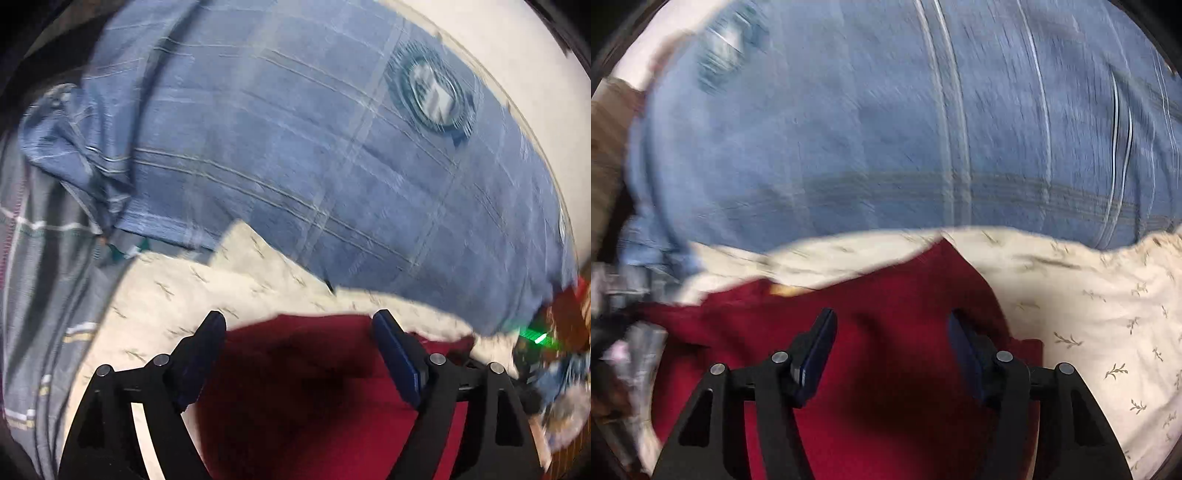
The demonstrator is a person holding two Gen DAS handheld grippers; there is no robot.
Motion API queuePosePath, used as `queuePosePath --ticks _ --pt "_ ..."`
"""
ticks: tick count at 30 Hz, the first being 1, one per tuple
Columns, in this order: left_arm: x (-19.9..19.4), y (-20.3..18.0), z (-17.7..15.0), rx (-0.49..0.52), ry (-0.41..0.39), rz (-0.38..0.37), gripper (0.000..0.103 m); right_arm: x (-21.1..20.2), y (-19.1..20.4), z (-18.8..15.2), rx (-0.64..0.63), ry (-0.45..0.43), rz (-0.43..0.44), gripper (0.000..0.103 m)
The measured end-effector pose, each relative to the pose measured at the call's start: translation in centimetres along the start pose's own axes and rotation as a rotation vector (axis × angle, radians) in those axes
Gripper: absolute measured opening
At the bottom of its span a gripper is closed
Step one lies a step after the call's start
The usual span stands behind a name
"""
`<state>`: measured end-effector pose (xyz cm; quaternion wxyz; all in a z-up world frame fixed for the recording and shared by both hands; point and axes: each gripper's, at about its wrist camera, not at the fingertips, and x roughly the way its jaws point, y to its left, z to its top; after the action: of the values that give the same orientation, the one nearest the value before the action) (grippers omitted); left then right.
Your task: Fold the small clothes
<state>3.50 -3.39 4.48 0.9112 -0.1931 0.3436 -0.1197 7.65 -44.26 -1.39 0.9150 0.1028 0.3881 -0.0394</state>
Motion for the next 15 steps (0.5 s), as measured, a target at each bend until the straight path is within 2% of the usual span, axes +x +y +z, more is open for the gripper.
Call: queuePosePath --ticks 1,3,7,11,15 --pt "-0.2 0.3 0.0 -0.008 0.004 0.003 0.082 1.4 -0.5 0.0 0.013 0.028 -0.052 0.059" --pt "-0.4 0.7 -0.2 -0.012 0.01 0.016 0.082 2.8 -1.4 -0.2 0.055 0.064 -0.065 0.055" --pt "0.2 0.3 -1.2 0.013 0.067 0.079 0.082 -0.2 0.2 -0.5 0.018 -0.024 -0.072 0.06" --pt "-0.3 -0.5 -2.4 0.03 0.121 0.084 0.082 -2.7 3.9 -0.3 -0.051 -0.055 0.065 0.06" --pt "-1.4 -0.3 -4.0 0.031 0.169 0.124 0.082 -2.4 8.5 0.2 -0.135 -0.04 0.159 0.06"
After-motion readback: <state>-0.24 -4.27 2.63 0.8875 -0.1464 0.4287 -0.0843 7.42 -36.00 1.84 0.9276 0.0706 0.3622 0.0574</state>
